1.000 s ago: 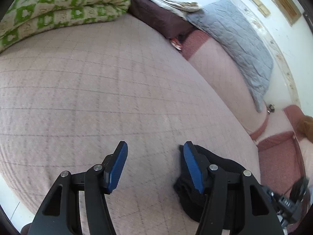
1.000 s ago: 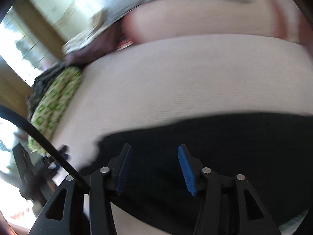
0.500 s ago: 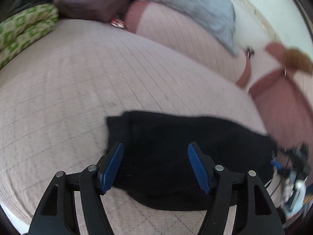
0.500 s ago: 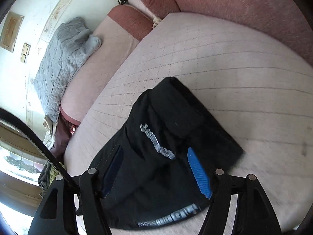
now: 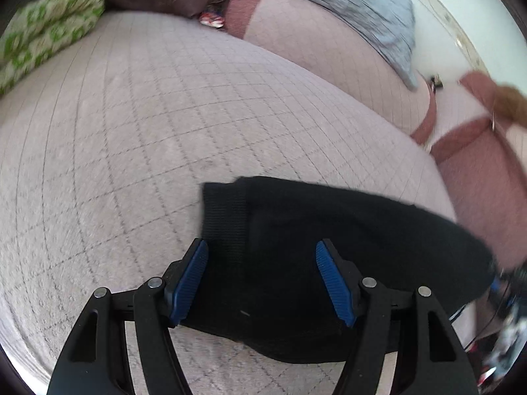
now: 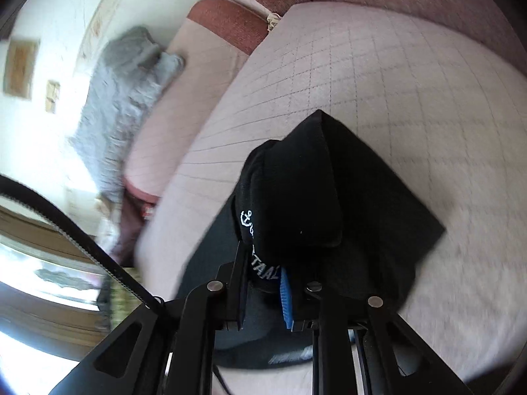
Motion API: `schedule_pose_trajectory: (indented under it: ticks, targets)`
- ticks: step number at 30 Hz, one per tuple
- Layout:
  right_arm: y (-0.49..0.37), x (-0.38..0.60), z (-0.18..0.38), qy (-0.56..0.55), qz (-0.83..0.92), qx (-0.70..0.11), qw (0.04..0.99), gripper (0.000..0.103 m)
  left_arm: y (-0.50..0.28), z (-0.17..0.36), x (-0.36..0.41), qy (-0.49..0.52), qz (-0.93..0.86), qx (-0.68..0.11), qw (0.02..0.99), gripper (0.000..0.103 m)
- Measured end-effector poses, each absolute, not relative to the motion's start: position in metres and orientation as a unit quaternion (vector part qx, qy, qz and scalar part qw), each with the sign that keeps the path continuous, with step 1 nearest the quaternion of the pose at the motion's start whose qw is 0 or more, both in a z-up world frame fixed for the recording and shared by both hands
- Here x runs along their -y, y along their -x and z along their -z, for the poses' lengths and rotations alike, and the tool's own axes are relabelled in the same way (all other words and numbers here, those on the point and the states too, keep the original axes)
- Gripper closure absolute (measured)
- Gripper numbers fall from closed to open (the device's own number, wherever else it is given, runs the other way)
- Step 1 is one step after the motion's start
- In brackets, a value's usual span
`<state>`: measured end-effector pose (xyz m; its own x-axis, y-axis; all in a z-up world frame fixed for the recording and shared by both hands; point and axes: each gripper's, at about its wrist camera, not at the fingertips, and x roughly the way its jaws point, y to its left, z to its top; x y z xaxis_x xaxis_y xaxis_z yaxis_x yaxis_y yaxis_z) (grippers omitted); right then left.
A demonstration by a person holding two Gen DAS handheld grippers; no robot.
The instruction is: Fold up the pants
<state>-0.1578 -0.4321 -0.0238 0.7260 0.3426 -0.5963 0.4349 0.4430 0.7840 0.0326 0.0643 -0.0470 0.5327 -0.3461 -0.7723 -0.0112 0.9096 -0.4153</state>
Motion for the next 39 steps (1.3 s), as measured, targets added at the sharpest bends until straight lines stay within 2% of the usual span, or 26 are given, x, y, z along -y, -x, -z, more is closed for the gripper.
schedule_pose_trajectory:
  ticks: [1, 2, 3, 4, 6, 11, 15, 18, 23, 27, 30, 35, 39]
  targets:
    - [0.165, 0.435, 0.025, -0.532, 0.033, -0.372, 0.760, 0.085, -0.034, 0.049, -0.072, 0.209, 0.098, -0.477, 0.848, 0.036]
    - [0.172, 0.438, 0.028, -0.532, 0.036, -0.381, 0.755, 0.080, -0.036, 0.052, -0.076, 0.222, 0.099, -0.481, 0.843, 0.036]
    - [0.176, 0.440, 0.034, -0.515, 0.049, -0.407, 0.753, 0.071, -0.037, 0.055, -0.082, 0.240, 0.101, -0.483, 0.836, 0.036]
    - [0.179, 0.441, 0.039, -0.495, 0.070, -0.432, 0.751, 0.066, -0.036, 0.054, -0.086, 0.254, 0.104, -0.480, 0.833, 0.036]
    - [0.189, 0.444, 0.049, -0.463, 0.129, -0.465, 0.743, 0.064, -0.033, 0.051, -0.091, 0.266, 0.105, -0.470, 0.835, 0.036]
    - [0.203, 0.433, 0.017, -0.382, 0.188, -0.435, 0.793, 0.059, -0.022, 0.036, -0.086, 0.235, 0.091, -0.440, 0.862, 0.035]
    - [0.168, 0.388, -0.014, -0.326, 0.106, -0.419, 0.841, 0.045, -0.027, 0.041, -0.066, 0.178, 0.070, -0.460, 0.867, 0.035]
    - [0.130, 0.344, -0.014, -0.297, 0.025, -0.435, 0.850, 0.045, -0.027, 0.052, -0.055, 0.132, 0.046, -0.488, 0.862, 0.035]
    - [0.103, 0.265, 0.027, -0.258, -0.042, -0.497, 0.828, 0.044, -0.016, 0.050, -0.071, 0.160, 0.051, -0.483, 0.859, 0.035]
    - [0.107, 0.244, 0.034, -0.217, -0.058, -0.530, 0.818, 0.044, -0.002, 0.029, -0.071, 0.156, 0.072, -0.434, 0.884, 0.035]
    - [0.101, 0.245, 0.034, -0.247, -0.096, -0.571, 0.777, 0.044, 0.003, 0.017, -0.041, 0.109, 0.103, -0.409, 0.900, 0.035]
    - [0.056, 0.252, -0.017, -0.180, -0.058, -0.510, 0.839, 0.045, -0.002, 0.037, 0.013, 0.008, 0.132, -0.447, 0.885, 0.035]
    - [-0.024, 0.248, -0.017, -0.166, -0.054, -0.507, 0.844, 0.045, -0.007, 0.053, 0.017, -0.022, 0.120, -0.475, 0.872, 0.035]
